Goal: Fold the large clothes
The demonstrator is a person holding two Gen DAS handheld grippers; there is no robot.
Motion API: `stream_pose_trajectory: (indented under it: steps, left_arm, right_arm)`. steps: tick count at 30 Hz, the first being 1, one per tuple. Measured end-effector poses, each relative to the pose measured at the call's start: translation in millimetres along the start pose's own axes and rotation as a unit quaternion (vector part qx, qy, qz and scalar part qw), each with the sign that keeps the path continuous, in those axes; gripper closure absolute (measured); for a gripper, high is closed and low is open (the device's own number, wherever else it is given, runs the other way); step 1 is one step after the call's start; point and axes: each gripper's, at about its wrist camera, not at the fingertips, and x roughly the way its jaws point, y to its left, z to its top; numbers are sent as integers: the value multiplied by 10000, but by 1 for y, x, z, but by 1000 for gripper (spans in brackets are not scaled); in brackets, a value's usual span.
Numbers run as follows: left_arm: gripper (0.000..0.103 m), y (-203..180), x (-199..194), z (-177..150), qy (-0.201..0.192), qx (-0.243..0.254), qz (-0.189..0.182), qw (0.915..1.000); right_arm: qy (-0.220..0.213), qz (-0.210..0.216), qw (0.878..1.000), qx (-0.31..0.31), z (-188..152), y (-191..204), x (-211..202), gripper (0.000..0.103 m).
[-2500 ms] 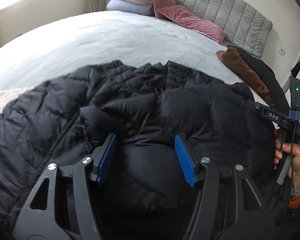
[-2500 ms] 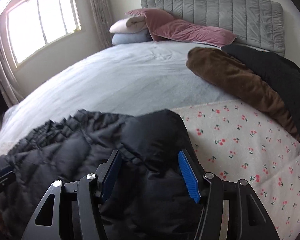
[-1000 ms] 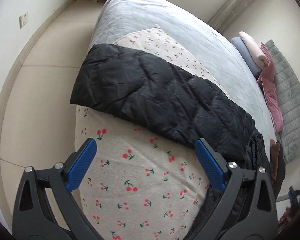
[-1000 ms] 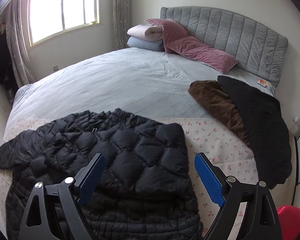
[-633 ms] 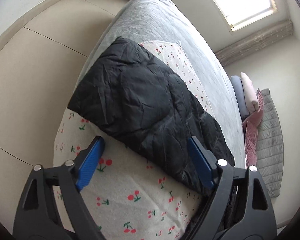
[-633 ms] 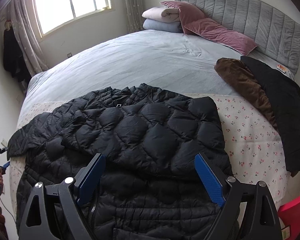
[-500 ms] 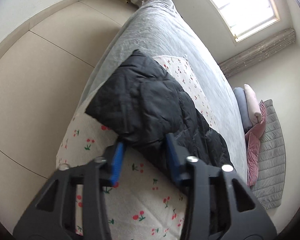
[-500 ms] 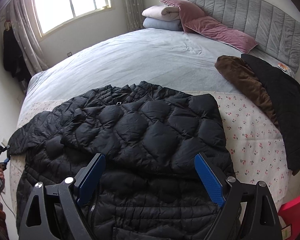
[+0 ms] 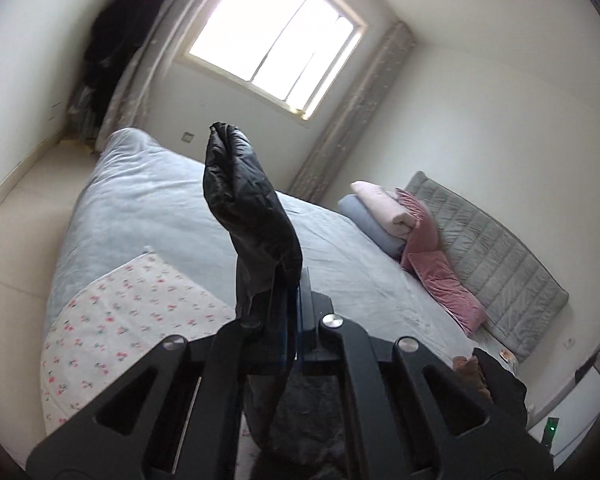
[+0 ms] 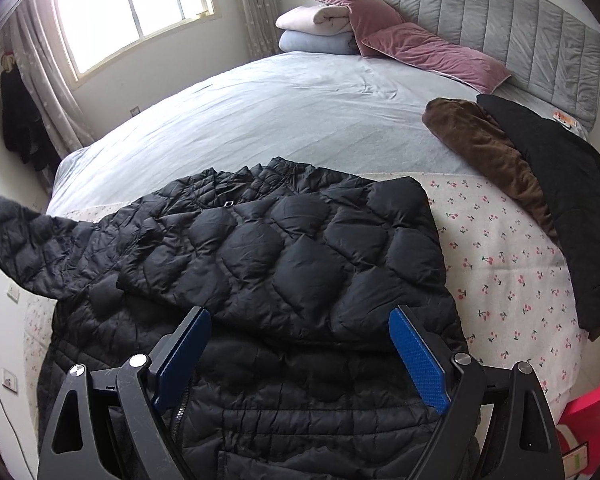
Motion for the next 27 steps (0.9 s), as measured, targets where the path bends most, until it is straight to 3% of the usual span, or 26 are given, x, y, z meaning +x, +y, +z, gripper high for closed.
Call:
stream_pose_trajectory:
  steps: [7,12,14,16,17,19,20,24,27]
  left_arm:
    - [100,-133,26,-18,427,741,-1084,9904]
    - [99,-208,56,-66,1112,1202,-1638,9728]
    - [93,-233,72,-93,1843,1430,-2033,9509]
    - [66,-250,83,-118,2608,1639,-2419,9201]
    - [62,-252,81,-124,2637,1749,-2480,9156]
    - [47,-249,68,-125,2357,2030,-2402,9195]
    - [46,-242,65,-123,2230,2112,-2320,9230]
    - [45,-190,76,-105,2248,2066,-1745,9361]
    - [45,-147,91,-103,2320,1968,-1208,9449]
  right_arm:
    - [-8,95,9998,151,3,-9,-5,11]
    - [-13,117,9995,286,3,-19,-8,11]
    - [-2,116,9994,328,2,-23,-8,11]
    - [31,121,9993,363,1,-28,-8,11]
    - [49,120,9992,378,1,-31,-8,11]
    - [65,120,9991,392,0,-35,-8,11]
    - [73,118,9991,399,0,-37,-8,11]
    - [168,180,9984,516,5,-39,1,11]
    - [286,453,9965,635,16,-32,19,11]
